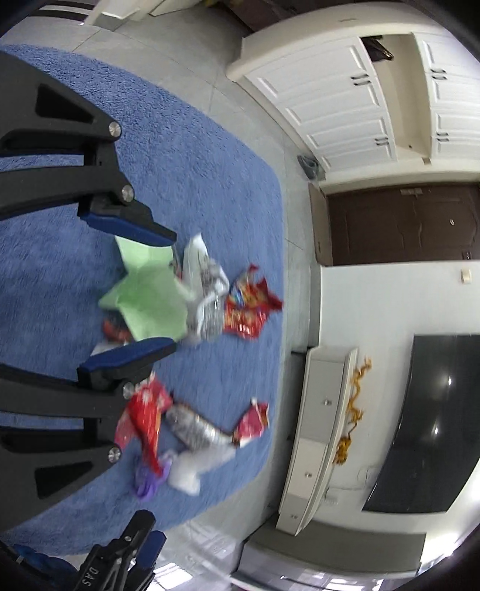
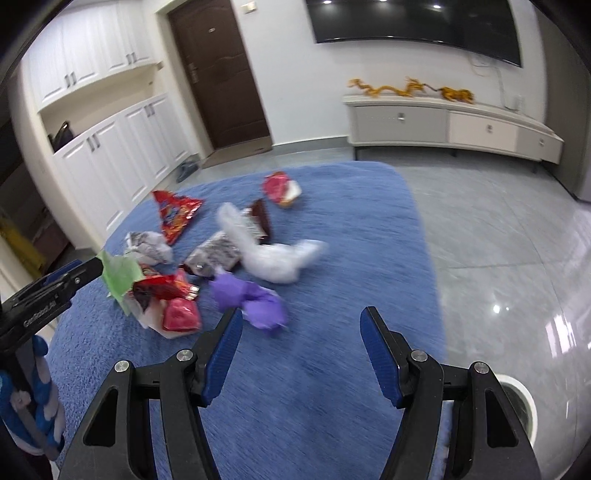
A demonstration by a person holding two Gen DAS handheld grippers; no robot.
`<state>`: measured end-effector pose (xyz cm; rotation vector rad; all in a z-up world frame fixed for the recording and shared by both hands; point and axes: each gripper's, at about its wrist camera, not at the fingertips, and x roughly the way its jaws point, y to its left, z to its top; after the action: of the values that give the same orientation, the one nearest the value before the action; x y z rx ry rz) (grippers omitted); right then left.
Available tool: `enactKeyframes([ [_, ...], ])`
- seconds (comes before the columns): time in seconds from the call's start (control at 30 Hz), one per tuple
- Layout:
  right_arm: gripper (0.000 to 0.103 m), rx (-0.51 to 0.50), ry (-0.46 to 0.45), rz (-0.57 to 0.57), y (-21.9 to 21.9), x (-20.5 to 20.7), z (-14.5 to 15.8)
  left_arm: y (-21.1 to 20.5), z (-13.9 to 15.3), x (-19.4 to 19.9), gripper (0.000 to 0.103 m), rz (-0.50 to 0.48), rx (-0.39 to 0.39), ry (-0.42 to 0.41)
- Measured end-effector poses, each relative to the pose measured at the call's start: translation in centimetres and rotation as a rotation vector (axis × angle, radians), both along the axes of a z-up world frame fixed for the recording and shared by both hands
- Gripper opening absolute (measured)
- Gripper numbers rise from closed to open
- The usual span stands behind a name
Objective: Collect trash
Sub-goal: 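Grasp the purple foil with the right tool while the left tool grasps the green paper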
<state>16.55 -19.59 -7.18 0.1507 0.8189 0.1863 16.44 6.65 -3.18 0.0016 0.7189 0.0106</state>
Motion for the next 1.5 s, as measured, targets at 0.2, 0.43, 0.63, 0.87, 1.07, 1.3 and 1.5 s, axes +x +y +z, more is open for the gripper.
enactKeyframes([
  [0.2, 0.066, -0.014, 0.011, 0.062, 3.1, 2.4, -0.7, 1.6, -1.4, 1.6, 0.049, -0.012, -0.057, 0.025],
  [0.43, 0.066, -0.013, 0.053, 0.069, 4.2, 4.4, -2.7, 2.0, -3.2, 3.0, 0.049, -0.021, -0.115, 0.098],
  [0.63, 0.056, -0.010, 0.054, 0.071, 4.3, 4.6, -3.4, 2.2, -4.5, 3.2, 0.049, -0.014, -0.142, 0.141],
  [0.87, 0.053, 0.001, 0.042, 0.066, 3.9, 3.9, -3.2, 1.8, -4.1, 2.8, 0.031, -0.014, -0.137, 0.138],
  [1.07, 0.052, 0.008, 0.036, 0.060, 4.0, 2.3, -3.2, 2.1, -3.5, 1.3, 0.024, -0.017, -0.177, 0.134],
  [1.3, 0.052, 0.030, 0.028, 0.044, 3.7, 0.2, -3.0, 1.9, -2.3, -1.1, 0.024, 0.027, -0.182, 0.096],
  [1.5, 0.052, 0.042, 0.023, 0.046, 3.7, -2.0, -2.9, 0.8, -1.3, -3.5, 0.024, 0.043, -0.145, 0.058],
])
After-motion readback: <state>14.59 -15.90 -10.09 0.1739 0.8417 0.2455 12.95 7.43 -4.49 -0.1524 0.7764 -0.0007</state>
